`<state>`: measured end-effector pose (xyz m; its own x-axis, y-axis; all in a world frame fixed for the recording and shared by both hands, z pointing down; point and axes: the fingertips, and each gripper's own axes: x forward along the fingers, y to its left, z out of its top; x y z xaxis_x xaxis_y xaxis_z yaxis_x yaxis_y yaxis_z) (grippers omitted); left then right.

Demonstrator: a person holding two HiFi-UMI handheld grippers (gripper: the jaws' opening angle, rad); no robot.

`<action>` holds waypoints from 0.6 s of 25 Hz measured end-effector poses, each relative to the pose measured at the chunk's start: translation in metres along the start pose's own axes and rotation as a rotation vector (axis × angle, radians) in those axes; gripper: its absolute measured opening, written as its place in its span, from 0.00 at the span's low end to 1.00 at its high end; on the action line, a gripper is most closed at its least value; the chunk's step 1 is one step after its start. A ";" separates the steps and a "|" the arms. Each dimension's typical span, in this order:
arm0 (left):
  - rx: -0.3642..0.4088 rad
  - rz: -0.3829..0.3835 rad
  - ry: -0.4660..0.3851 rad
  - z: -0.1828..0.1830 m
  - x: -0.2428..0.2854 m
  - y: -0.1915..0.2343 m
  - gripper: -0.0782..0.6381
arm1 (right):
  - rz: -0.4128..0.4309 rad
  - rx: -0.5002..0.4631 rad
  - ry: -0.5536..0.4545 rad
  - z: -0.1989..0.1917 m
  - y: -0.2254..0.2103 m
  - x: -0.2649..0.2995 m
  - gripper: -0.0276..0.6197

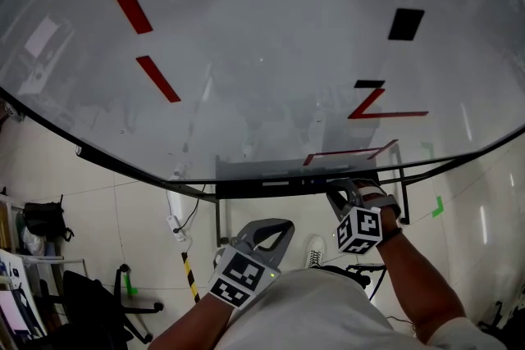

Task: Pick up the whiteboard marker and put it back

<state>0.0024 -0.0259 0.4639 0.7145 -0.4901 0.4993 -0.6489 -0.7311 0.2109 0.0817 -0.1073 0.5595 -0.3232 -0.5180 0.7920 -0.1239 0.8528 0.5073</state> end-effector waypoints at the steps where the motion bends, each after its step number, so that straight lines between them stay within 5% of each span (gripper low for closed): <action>1: 0.000 0.001 0.001 0.000 0.000 0.000 0.13 | -0.001 -0.006 0.003 0.000 -0.001 0.002 0.11; 15: -0.008 0.003 0.006 -0.001 0.003 0.004 0.13 | 0.010 -0.033 0.038 -0.007 -0.008 0.021 0.11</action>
<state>0.0012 -0.0298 0.4669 0.7108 -0.4895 0.5052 -0.6532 -0.7259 0.2157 0.0828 -0.1257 0.5748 -0.2888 -0.5120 0.8090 -0.0898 0.8557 0.5096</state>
